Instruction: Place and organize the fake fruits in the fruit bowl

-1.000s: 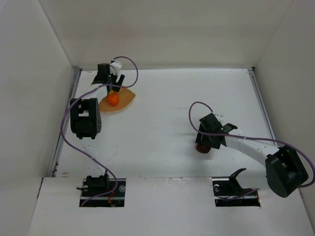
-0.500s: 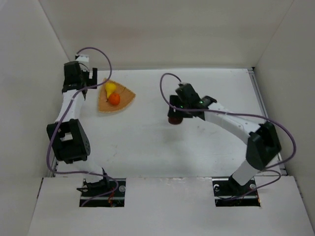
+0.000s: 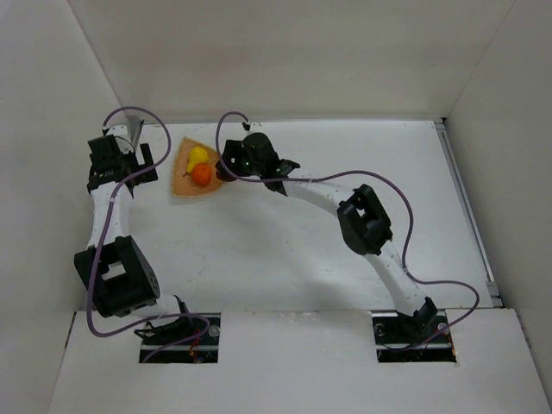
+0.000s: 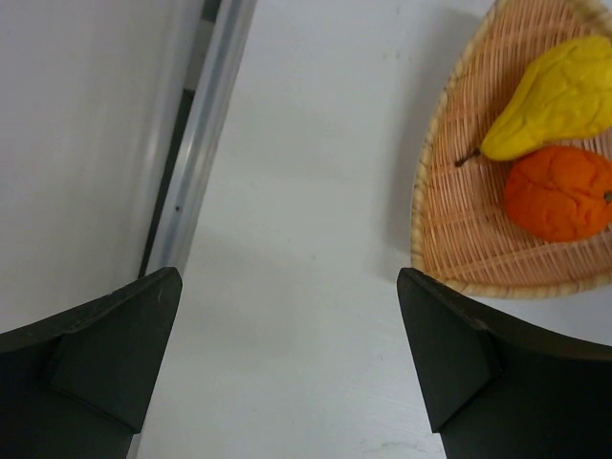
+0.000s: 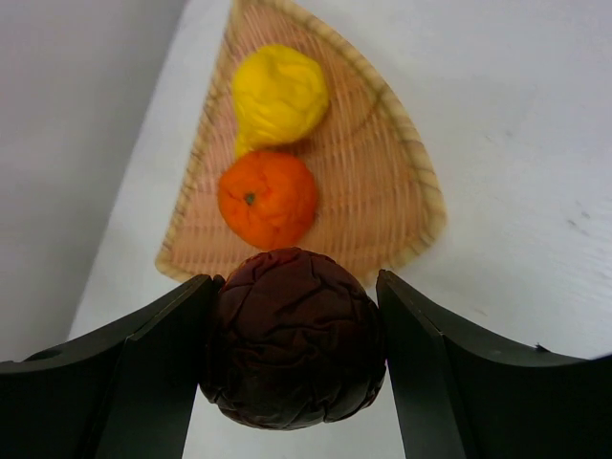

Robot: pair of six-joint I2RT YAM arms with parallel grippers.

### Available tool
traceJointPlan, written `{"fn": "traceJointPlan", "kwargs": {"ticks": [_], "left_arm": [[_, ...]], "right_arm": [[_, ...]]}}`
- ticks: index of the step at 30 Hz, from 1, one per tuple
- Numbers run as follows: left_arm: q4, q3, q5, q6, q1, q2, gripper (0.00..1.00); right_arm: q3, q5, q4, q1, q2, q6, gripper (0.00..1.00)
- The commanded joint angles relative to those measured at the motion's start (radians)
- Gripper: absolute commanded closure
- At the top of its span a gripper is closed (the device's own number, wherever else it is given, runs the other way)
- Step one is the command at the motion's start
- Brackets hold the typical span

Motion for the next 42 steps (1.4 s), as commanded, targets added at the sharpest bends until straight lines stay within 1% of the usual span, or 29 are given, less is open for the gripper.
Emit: {"fn": "traceJointPlan", "kwargs": {"ticks": [1, 4, 7, 9, 14, 17, 19, 20, 24, 27, 31, 32, 33, 34, 36, 38, 40, 42], "left_arm": [[-0.013, -0.036, 0.057, -0.038, 0.019, -0.068, 0.00], [-0.010, -0.054, 0.068, -0.038, 0.025, -0.067, 0.00], [-0.005, -0.054, 0.074, -0.038, 0.027, -0.051, 0.00], [-0.005, -0.045, 0.080, -0.040, 0.027, -0.035, 0.00], [-0.012, -0.022, 0.094, -0.040, 0.022, 0.001, 0.00], [-0.013, -0.020, 0.094, -0.040, 0.022, 0.007, 0.00], [-0.013, -0.026, 0.094, -0.040, 0.022, 0.005, 0.00], [-0.013, -0.028, 0.097, -0.040, 0.027, 0.004, 0.00], [-0.035, -0.013, 0.107, -0.040, 0.053, -0.013, 0.00], [-0.056, 0.004, 0.111, -0.035, 0.075, -0.031, 0.00], [-0.062, 0.013, 0.097, -0.043, 0.095, -0.062, 0.00], [-0.059, 0.012, 0.091, -0.047, 0.101, -0.073, 0.00], [-0.049, 0.004, 0.078, -0.062, 0.107, -0.090, 0.00], [-0.048, 0.001, 0.068, -0.075, 0.111, -0.099, 0.00], [-0.058, -0.007, 0.048, -0.099, 0.121, -0.126, 0.00], [-0.061, -0.020, 0.044, -0.101, 0.134, -0.160, 0.00], [-0.050, -0.033, 0.047, -0.095, 0.151, -0.188, 0.00], [-0.047, -0.036, 0.057, -0.093, 0.170, -0.202, 0.00]], "right_arm": [[0.020, 0.012, 0.336, 0.009, 0.012, 0.055, 0.88], [0.040, 0.015, 0.370, 0.018, 0.056, 0.067, 0.84], [0.072, 0.040, 0.356, 0.020, 0.103, 0.075, 0.76], [0.115, 0.046, 0.338, 0.020, 0.142, 0.092, 0.71], [0.259, 0.049, 0.289, 0.031, 0.241, 0.107, 0.51], [0.287, 0.040, 0.293, 0.035, 0.261, 0.110, 0.30], [0.273, 0.048, 0.286, 0.035, 0.247, 0.104, 0.11], [0.261, 0.049, 0.284, 0.035, 0.236, 0.103, 0.00], [0.186, -0.004, 0.313, 0.035, 0.154, 0.078, 0.00], [0.074, -0.041, 0.351, 0.028, 0.022, 0.055, 0.00], [-0.167, -0.074, 0.408, -0.003, -0.234, 0.018, 0.00], [-0.246, -0.074, 0.419, -0.015, -0.315, 0.009, 0.00], [-0.359, -0.074, 0.430, -0.040, -0.427, 0.002, 0.00], [-0.432, -0.072, 0.431, -0.058, -0.498, -0.002, 0.00], [-0.629, -0.074, 0.418, -0.122, -0.694, -0.015, 0.00], [-0.829, -0.066, 0.364, -0.205, -0.895, -0.025, 0.00], [-1.002, -0.043, 0.239, -0.308, -1.096, -0.009, 0.00], [-1.135, -0.008, 0.079, -0.414, -1.279, 0.003, 0.00]]}}
